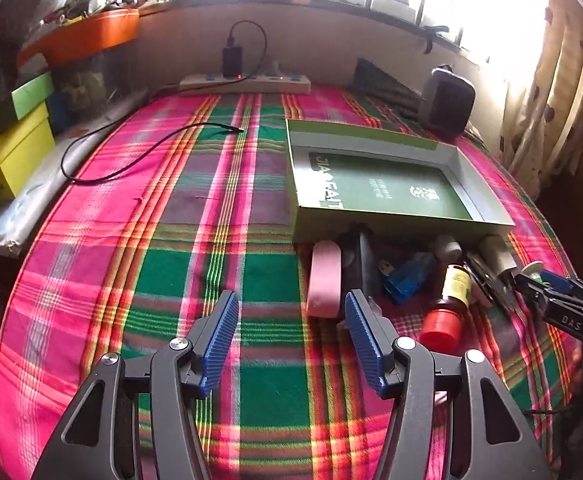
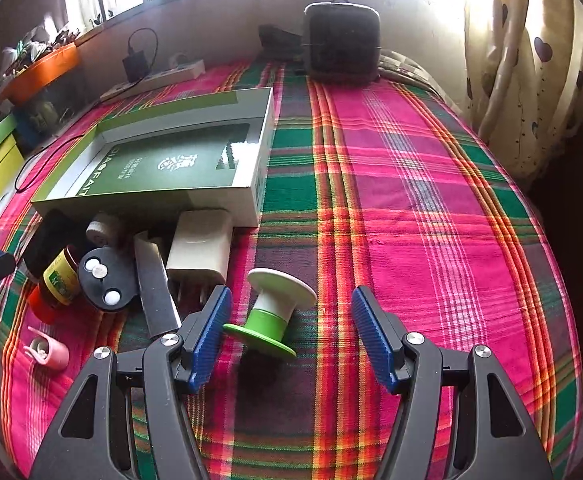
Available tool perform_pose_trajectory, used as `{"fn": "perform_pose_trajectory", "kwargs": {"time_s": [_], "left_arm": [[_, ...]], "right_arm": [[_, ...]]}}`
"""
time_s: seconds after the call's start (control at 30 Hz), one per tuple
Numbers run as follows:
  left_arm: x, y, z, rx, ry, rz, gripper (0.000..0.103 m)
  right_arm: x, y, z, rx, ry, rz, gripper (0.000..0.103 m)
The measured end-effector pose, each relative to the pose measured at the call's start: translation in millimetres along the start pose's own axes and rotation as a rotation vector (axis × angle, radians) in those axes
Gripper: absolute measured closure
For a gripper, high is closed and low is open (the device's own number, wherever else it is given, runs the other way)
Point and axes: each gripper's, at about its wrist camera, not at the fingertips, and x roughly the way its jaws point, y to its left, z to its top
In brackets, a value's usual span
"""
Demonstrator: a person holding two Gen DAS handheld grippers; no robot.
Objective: Organize rigid objects
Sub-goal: 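Grasp the green-and-white spool with the right gripper while the left gripper approaches the pink block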
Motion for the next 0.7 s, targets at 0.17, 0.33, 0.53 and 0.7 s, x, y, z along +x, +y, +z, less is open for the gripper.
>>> {"fn": "perform_pose_trajectory", "kwargs": {"time_s": [0.17, 0.33, 0.53, 0.7], "left_arm": [[8.0, -4.0, 4.7, 0.016, 0.013, 0.002, 0.048], [16.4, -9.6, 10.1, 0.042, 0.03, 0.002, 0.048], [23.1, -13.9, 14.1, 0.064, 0.039, 0.028, 0.048], [31.7, -12.8, 13.3, 0.062, 0.06, 0.052, 0.048]], "right_arm": [[-0.7, -1.9, -0.7, 0.003, -0.003, -0.008, 0.045], [-1.2, -4.6, -0.2, -0.002, -0.005, -0.02, 0.055], [-1.4, -6.1, -0.3, -0.006, -0.007, -0.012, 0.059], [-1.8, -7.3, -0.4, 0.003, -0.01, 0.002, 0.059]]}}
